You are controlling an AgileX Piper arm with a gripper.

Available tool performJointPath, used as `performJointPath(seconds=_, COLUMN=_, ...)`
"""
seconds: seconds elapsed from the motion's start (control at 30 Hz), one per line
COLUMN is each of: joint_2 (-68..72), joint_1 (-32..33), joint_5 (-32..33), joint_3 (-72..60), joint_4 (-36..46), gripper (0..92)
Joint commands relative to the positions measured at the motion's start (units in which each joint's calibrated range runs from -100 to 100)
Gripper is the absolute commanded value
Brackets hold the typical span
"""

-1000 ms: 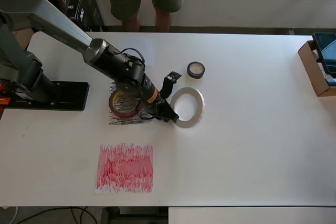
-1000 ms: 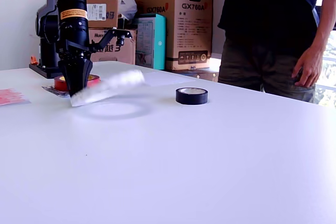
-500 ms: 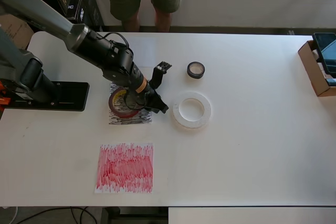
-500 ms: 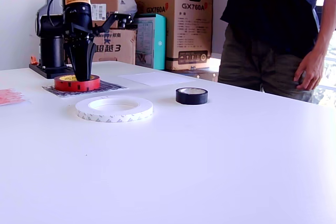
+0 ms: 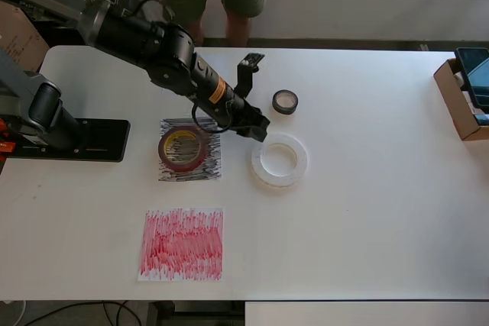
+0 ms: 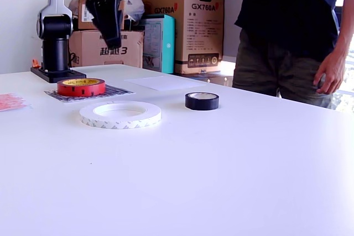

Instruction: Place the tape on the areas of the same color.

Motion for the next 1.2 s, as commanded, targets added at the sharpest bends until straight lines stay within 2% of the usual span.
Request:
performJointPath(seconds=0.0, joint_2=0.4, joint_1=2.5, joint_5=-0.1, joint_3=-18.1, joint_4=12.2, gripper=43.2)
performJointPath(seconds=0.1, joint_2=2.1, joint_1=5.1, joint_5=0.1, joint_3=-30.2, joint_4=26.5, gripper=43.5)
performJointPath(seconds=0.17, joint_2=4.8, joint_1=6.4, joint_5=0.5, joint_3=-36.4, joint_4=33.2, gripper=43.4)
performJointPath(seconds=0.3, joint_2=10.3, joint_1=7.3, joint_5=5.0, joint_3=-42.6, joint_4=36.9, gripper=43.4)
performJointPath(seconds=0.47, joint_2=14.0, joint_1=6.3, joint_5=6.9, joint_3=-41.6, joint_4=38.9, gripper=43.4)
performJointPath(seconds=0.73, joint_2=18.9, joint_1=4.0, joint_5=13.7, joint_3=-41.0, joint_4=56.6, gripper=43.4)
performJointPath(seconds=0.83, joint_2=20.7, joint_1=3.2, joint_5=15.5, joint_3=-38.9, joint_4=58.9, gripper=43.4)
performJointPath(seconds=1.17, joint_2=26.5, joint_1=2.4, joint_5=19.1, joint_3=-35.3, joint_4=58.3, gripper=43.4)
